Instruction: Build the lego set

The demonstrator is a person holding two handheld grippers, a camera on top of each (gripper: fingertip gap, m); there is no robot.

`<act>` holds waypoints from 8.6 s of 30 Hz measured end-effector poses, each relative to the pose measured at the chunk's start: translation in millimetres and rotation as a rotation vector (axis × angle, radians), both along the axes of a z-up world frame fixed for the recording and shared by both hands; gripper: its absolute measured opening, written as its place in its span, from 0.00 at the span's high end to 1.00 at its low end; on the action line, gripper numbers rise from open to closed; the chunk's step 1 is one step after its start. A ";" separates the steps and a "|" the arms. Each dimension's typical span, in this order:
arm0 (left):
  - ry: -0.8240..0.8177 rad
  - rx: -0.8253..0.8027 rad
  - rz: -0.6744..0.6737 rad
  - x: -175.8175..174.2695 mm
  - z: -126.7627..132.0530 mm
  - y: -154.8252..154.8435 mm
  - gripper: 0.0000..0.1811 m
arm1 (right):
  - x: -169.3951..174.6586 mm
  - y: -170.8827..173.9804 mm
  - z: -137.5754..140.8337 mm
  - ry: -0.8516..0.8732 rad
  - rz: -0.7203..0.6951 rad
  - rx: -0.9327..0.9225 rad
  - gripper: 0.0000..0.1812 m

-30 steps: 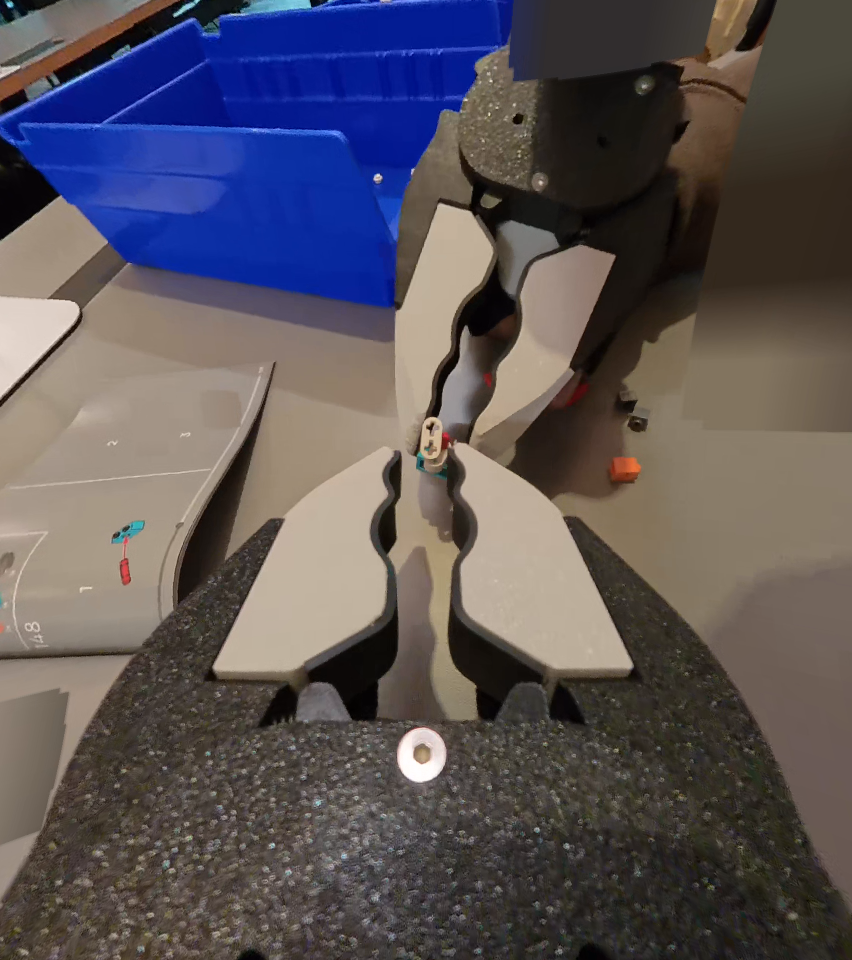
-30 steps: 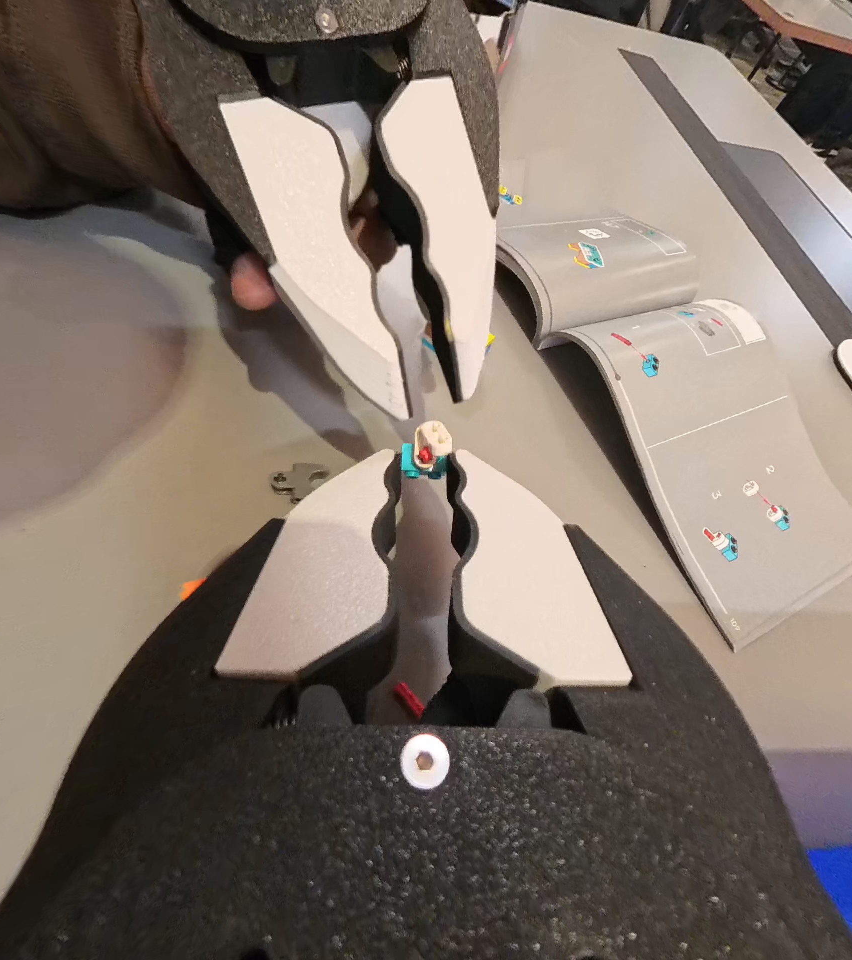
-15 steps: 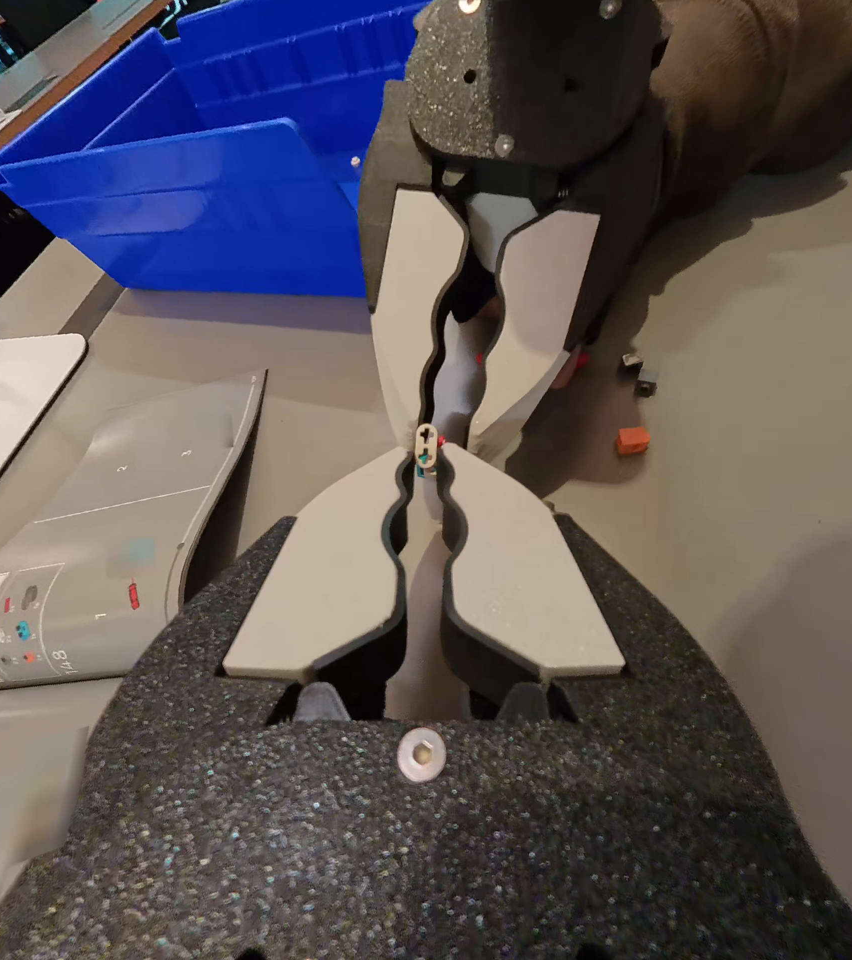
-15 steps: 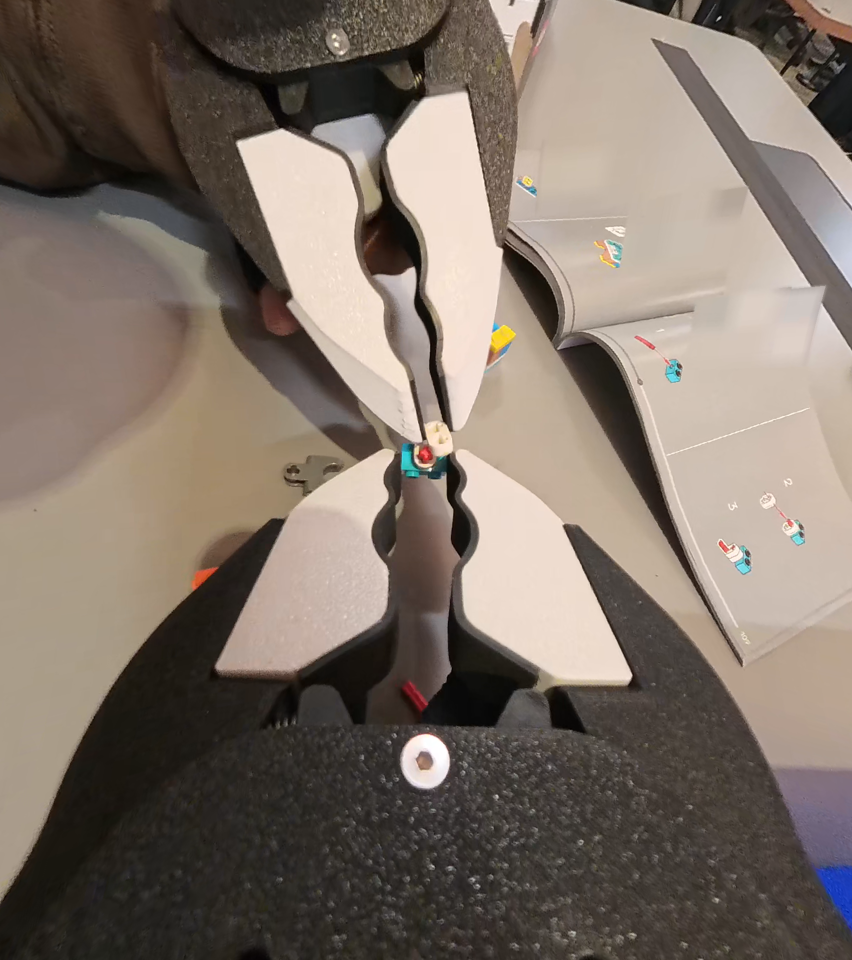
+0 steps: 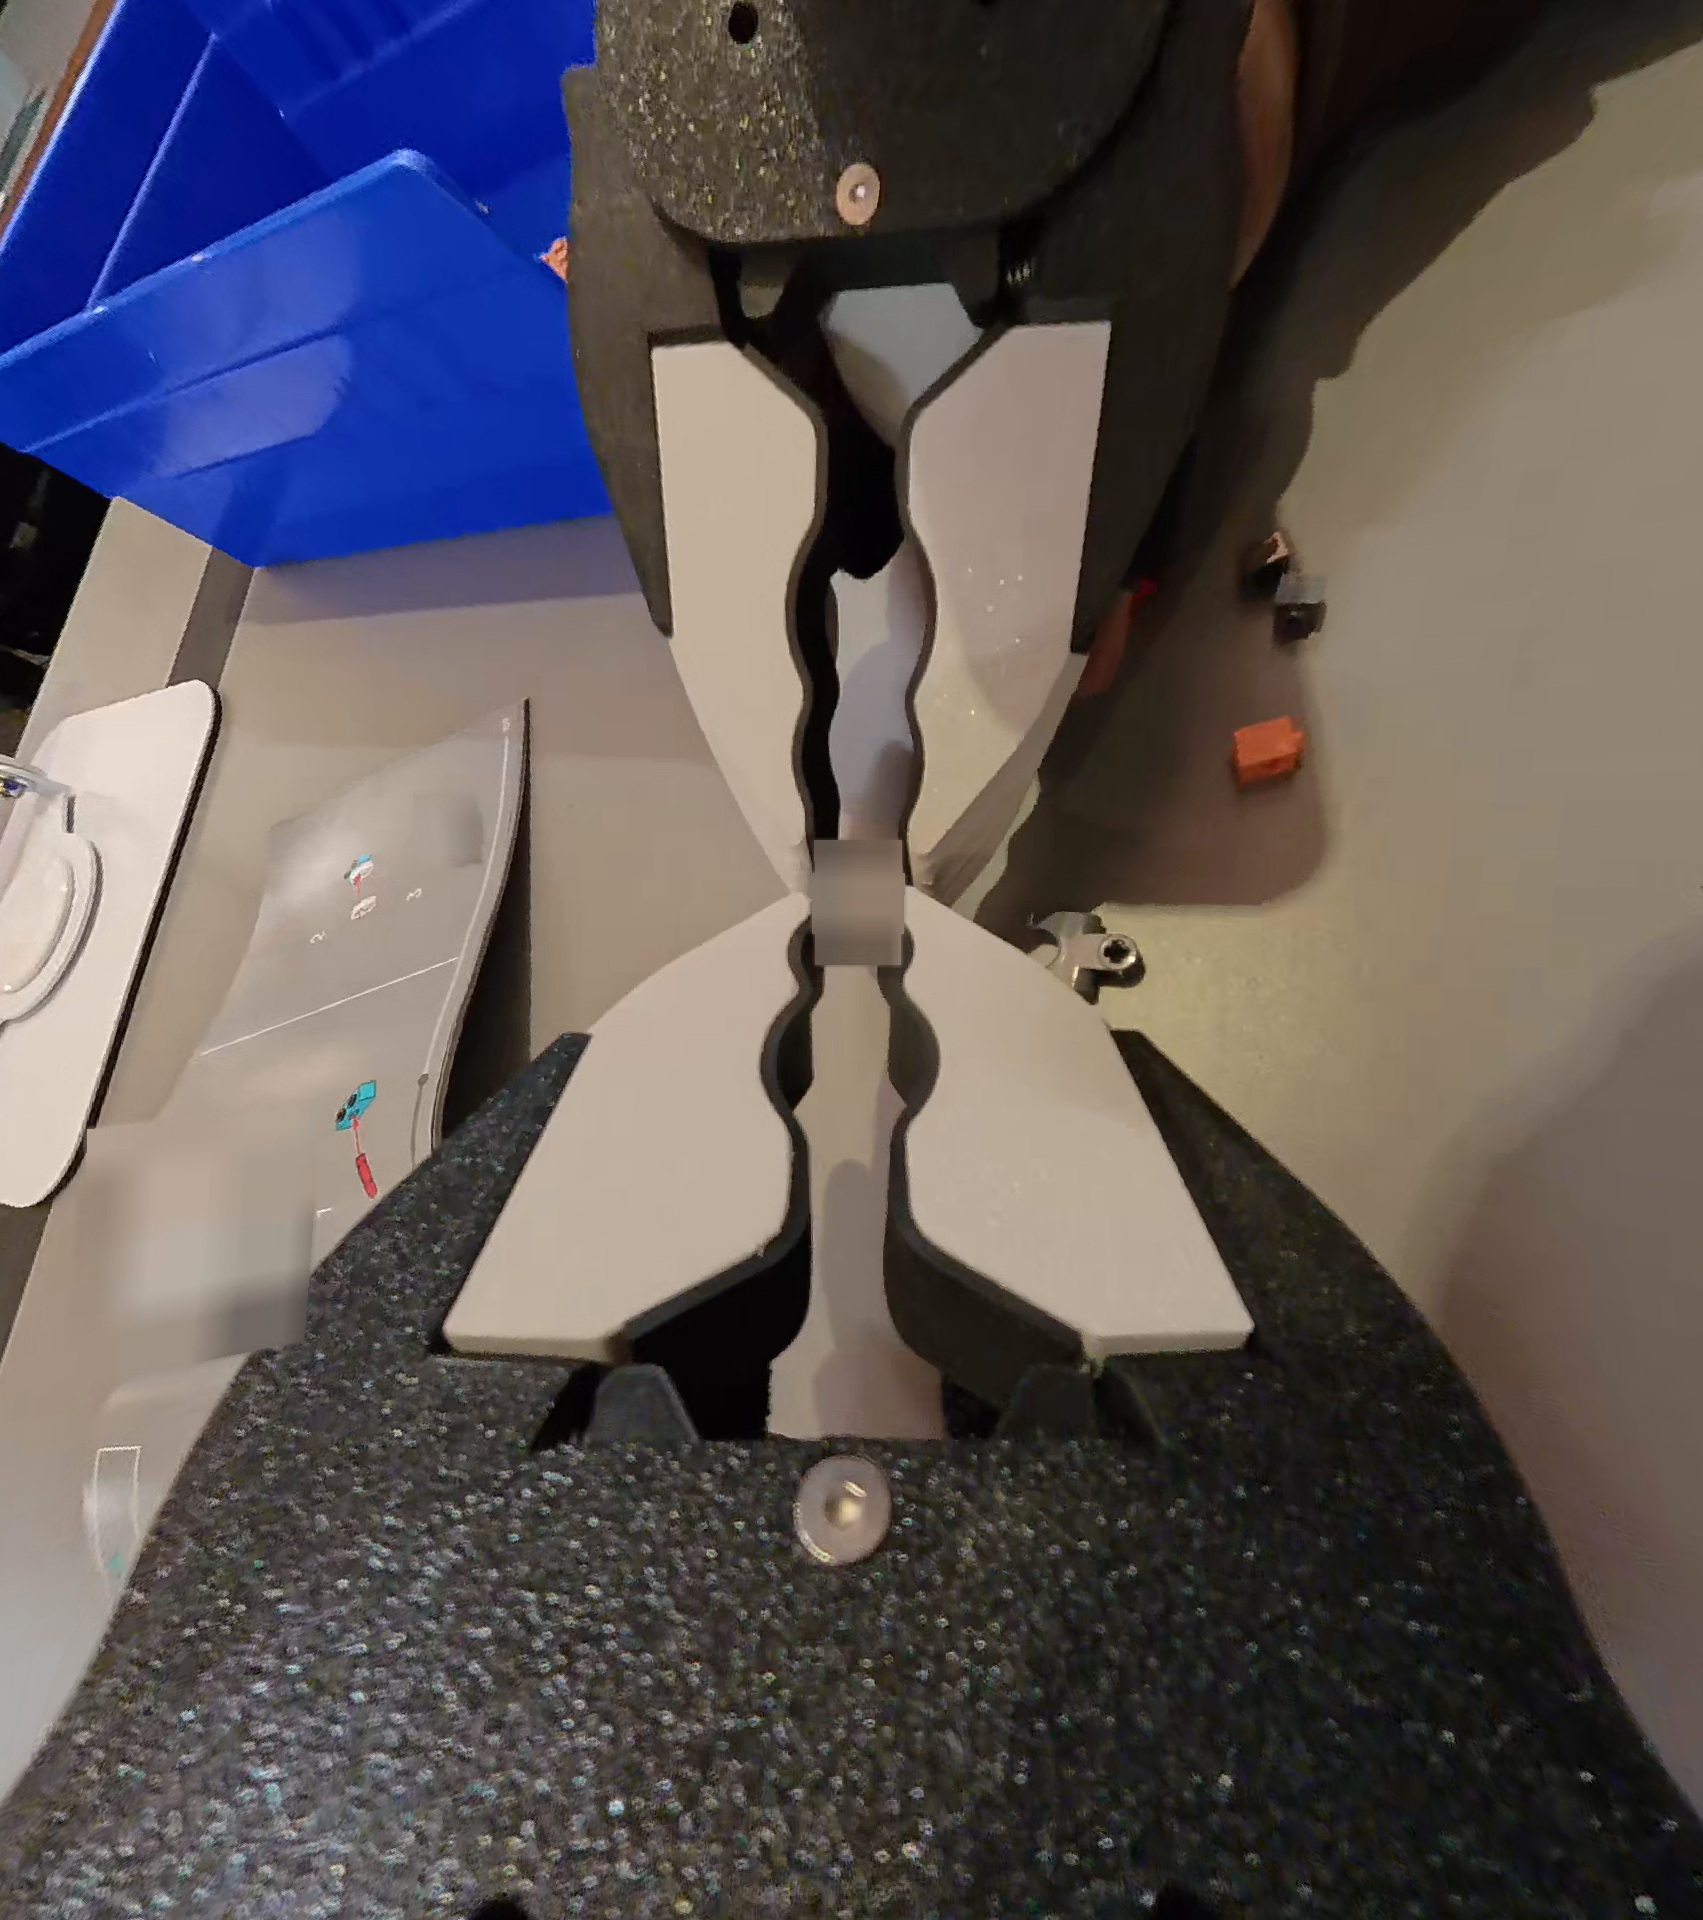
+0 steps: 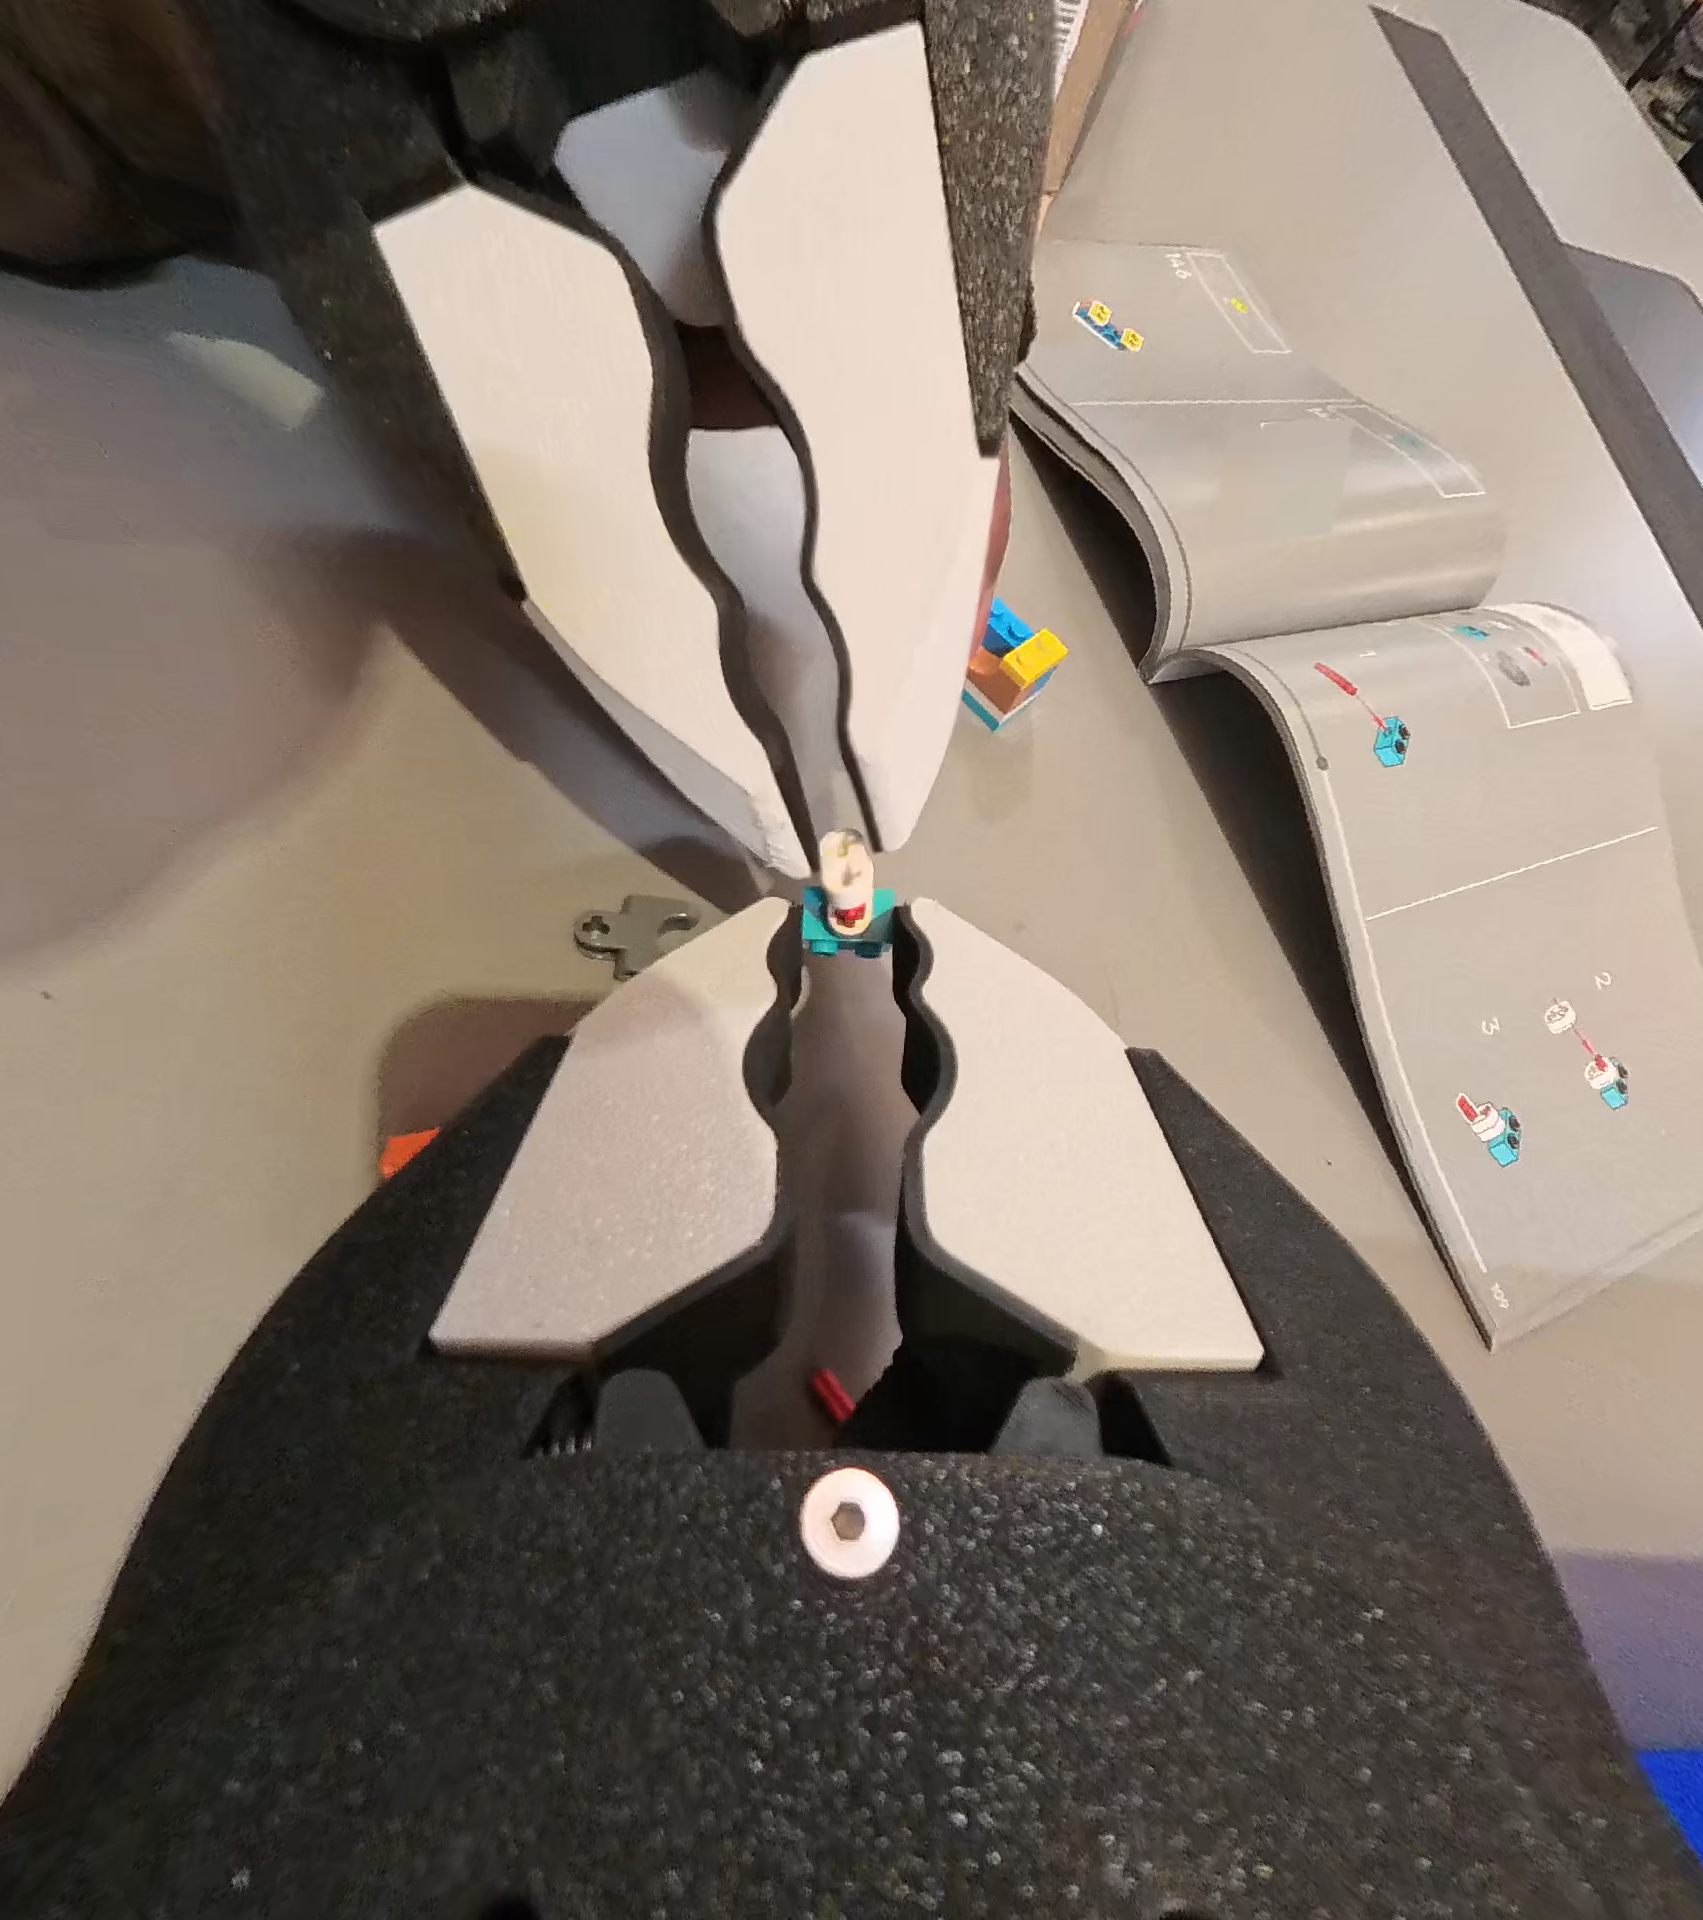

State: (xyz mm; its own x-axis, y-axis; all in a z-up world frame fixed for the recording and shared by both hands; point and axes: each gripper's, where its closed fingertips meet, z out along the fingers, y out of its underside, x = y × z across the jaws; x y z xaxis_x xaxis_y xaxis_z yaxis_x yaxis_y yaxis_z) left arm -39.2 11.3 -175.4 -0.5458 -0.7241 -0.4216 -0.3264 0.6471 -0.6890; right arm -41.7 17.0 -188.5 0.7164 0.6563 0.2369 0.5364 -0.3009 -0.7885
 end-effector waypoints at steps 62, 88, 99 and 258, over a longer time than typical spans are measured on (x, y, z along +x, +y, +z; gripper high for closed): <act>0.047 -0.299 -0.027 -3.0 2.9 -4.3 0.87 | -4.4 -5.1 1.8 0.032 0.050 -0.009 0.91; -0.092 -0.474 -0.141 -1.9 23.9 -21.4 0.90 | -1.9 -20.0 36.5 0.120 0.118 -0.052 0.91; -0.134 -0.515 -0.174 -4.5 34.5 -23.5 0.91 | -6.3 -22.4 47.8 0.120 0.154 -0.023 0.91; -0.094 -0.892 -0.182 -6.9 61.2 -19.4 0.91 | -12.5 -11.2 84.0 -0.475 0.188 0.747 0.88</act>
